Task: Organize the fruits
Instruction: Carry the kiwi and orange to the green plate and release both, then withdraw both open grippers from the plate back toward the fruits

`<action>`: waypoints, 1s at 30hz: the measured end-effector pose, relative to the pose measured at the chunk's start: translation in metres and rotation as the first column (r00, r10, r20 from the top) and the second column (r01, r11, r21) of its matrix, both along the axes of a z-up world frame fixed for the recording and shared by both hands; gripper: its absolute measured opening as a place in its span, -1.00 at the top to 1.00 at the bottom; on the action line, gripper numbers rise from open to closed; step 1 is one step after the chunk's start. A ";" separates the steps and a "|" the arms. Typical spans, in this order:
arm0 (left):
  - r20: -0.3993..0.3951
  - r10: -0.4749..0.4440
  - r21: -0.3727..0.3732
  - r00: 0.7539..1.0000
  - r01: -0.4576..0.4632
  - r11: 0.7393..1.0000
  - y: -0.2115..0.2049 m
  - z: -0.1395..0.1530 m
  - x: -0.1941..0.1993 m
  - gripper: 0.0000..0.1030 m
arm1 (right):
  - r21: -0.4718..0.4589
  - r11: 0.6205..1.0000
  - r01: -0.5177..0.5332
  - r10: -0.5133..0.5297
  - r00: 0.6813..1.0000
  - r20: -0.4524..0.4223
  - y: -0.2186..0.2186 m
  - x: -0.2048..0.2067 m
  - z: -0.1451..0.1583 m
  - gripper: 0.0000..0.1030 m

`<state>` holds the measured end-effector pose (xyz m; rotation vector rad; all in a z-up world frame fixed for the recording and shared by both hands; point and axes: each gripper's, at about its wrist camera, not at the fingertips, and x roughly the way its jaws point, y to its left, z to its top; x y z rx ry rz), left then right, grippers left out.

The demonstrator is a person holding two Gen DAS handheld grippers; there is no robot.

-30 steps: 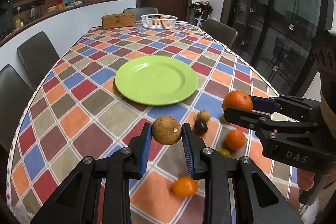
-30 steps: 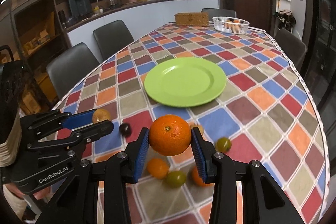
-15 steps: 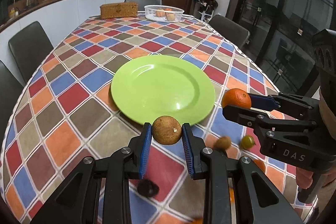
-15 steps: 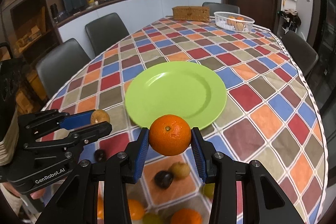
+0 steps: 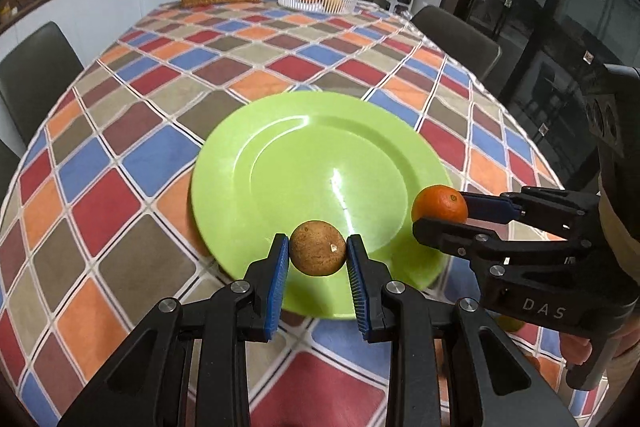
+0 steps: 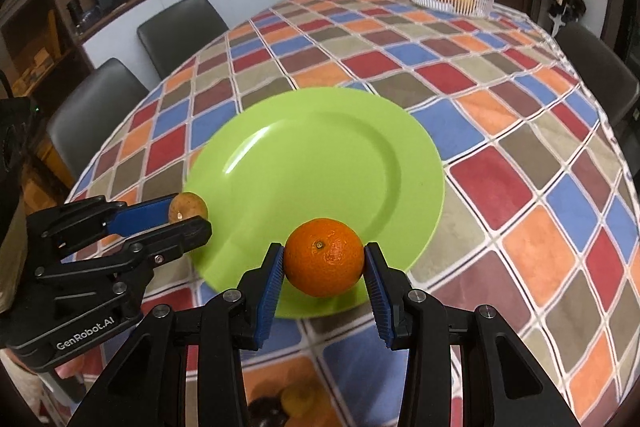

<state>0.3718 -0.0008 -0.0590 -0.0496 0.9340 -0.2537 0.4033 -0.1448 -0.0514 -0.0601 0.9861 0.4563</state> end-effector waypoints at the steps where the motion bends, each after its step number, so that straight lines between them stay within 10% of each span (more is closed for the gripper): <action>1: -0.014 -0.003 0.000 1.000 0.003 1.000 0.000 -0.004 0.004 0.44 | -0.007 1.000 -0.001 0.001 1.000 -0.010 0.001 0.004 -0.004 0.20; 15: -0.029 0.000 0.032 1.000 0.001 0.999 -0.001 -0.006 0.006 0.32 | -0.041 0.999 0.004 -0.004 1.000 -0.011 0.000 0.011 -0.007 0.09; 30: 0.145 0.019 0.036 0.989 -0.024 0.999 -0.005 0.068 -0.075 0.17 | -0.008 1.000 -0.003 0.005 0.983 0.181 -0.010 -0.064 0.067 0.09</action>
